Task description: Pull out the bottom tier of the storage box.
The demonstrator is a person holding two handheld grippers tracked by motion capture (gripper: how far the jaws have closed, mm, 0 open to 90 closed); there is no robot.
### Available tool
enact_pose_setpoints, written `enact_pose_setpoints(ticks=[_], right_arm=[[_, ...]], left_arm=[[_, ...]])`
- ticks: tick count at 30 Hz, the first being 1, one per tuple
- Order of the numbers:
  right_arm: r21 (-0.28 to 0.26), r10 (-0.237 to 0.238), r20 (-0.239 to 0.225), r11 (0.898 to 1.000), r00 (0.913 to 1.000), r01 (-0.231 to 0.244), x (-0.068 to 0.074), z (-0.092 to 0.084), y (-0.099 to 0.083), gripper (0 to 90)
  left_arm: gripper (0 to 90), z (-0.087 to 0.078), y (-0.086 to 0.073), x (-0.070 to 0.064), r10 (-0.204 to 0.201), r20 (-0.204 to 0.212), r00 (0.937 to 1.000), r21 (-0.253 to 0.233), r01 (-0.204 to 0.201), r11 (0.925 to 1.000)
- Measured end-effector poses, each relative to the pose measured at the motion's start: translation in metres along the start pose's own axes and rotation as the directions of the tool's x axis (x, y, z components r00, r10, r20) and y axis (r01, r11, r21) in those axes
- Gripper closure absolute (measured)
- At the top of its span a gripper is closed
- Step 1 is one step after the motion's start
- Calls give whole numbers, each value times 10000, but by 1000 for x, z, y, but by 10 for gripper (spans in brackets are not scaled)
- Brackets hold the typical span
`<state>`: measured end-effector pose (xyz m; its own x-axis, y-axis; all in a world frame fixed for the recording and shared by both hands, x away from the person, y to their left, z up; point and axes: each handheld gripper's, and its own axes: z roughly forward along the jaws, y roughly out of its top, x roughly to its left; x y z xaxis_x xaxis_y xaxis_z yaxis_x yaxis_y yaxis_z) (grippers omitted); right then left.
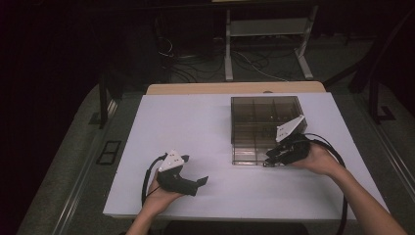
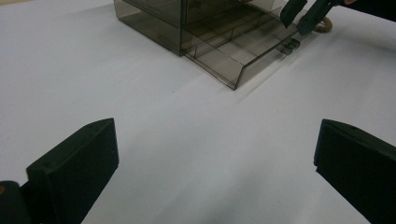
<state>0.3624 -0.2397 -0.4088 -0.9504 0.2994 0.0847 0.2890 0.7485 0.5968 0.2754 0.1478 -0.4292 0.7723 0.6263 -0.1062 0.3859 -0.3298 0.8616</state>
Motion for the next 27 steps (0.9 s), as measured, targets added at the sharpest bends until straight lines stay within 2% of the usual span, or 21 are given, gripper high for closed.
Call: enact_pose_setpoints(ticks=[2,6,8,11,14,16,17,27], right_arm=[[-55,107,100,9999,9999,-106,1,-4,-1,646],[-214,463,277,9987,9985,-457,3,-11,-4,542],[-181,677,344,9976,9971,-671,5,-15,-4,467],[-280,910,658,9956,9937,-893,10,-18,-4,295],[-527,1637,846,9858,9829,-1597,15,-23,-2,176],[-619,1896,911,9809,9776,-1845,15,-26,-3,173],[-674,2075,964,9771,9735,-2016,16,-28,-3,106],[-1099,2790,1441,9580,9494,-2648,24,-48,-7,104]], left_arm=[[0,0,0,0,22,-5,10000,18,-22,10000],[0,1,0,0,41,28,10000,-7,-41,10000],[0,1,0,-1,34,32,10000,-9,-34,10000],[0,1,0,-2,105,64,9999,10,-105,9999],[0,2,1,-2,139,79,9999,1,-139,9999],[0,2,1,-3,128,76,9999,6,-128,9999],[0,2,0,-3,130,74,9999,4,-130,9999],[0,1,0,-3,125,105,9999,11,-125,9999]])
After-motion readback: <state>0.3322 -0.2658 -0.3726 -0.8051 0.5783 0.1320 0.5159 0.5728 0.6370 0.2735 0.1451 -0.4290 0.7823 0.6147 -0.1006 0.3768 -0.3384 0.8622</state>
